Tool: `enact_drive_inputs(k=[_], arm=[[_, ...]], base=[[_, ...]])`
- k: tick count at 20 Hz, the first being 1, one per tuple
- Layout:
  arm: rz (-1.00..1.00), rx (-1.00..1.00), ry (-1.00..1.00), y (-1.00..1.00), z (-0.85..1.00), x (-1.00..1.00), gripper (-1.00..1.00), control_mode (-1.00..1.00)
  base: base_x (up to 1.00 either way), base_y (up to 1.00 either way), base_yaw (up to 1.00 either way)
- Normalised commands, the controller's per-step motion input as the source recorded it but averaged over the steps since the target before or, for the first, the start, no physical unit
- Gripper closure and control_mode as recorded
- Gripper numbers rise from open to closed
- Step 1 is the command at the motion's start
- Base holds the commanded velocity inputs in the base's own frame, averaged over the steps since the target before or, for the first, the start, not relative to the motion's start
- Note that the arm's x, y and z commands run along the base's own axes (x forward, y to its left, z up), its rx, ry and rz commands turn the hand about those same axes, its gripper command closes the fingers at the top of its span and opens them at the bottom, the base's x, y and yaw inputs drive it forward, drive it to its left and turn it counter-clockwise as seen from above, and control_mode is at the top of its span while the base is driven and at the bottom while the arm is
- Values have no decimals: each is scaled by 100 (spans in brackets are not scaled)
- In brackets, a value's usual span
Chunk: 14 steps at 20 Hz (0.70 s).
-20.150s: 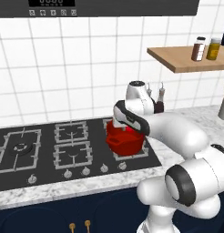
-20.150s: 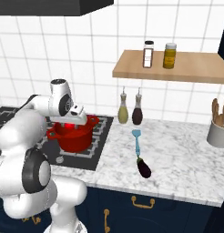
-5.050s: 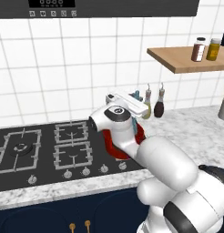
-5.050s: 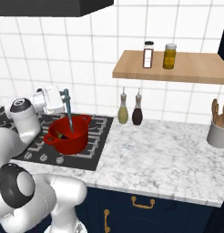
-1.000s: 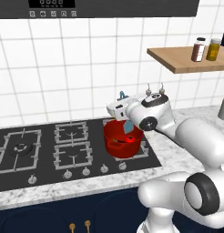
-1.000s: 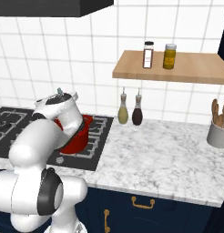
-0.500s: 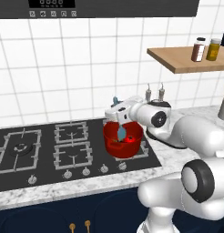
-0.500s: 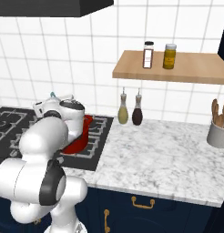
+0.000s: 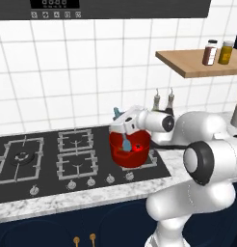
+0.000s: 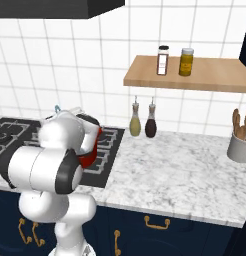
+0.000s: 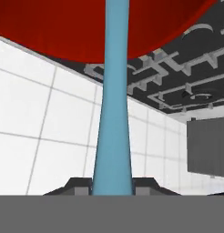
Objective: Put the eggplant and tomato in the pot. Retrieve the spatula and lightly stir the vegetables in the pot.
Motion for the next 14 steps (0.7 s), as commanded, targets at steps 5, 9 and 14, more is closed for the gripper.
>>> enact_drive_inputs(k=[5, 9, 14], arm=[[25, -2, -8, -9, -33, 32, 100, -100], [23, -2, -17, -21, -15, 30, 100, -100], [33, 4, -10, -2, -5, -27, 100, -100]], base=[[0, 0, 0], [0, 0, 0], [0, 0, 0]])
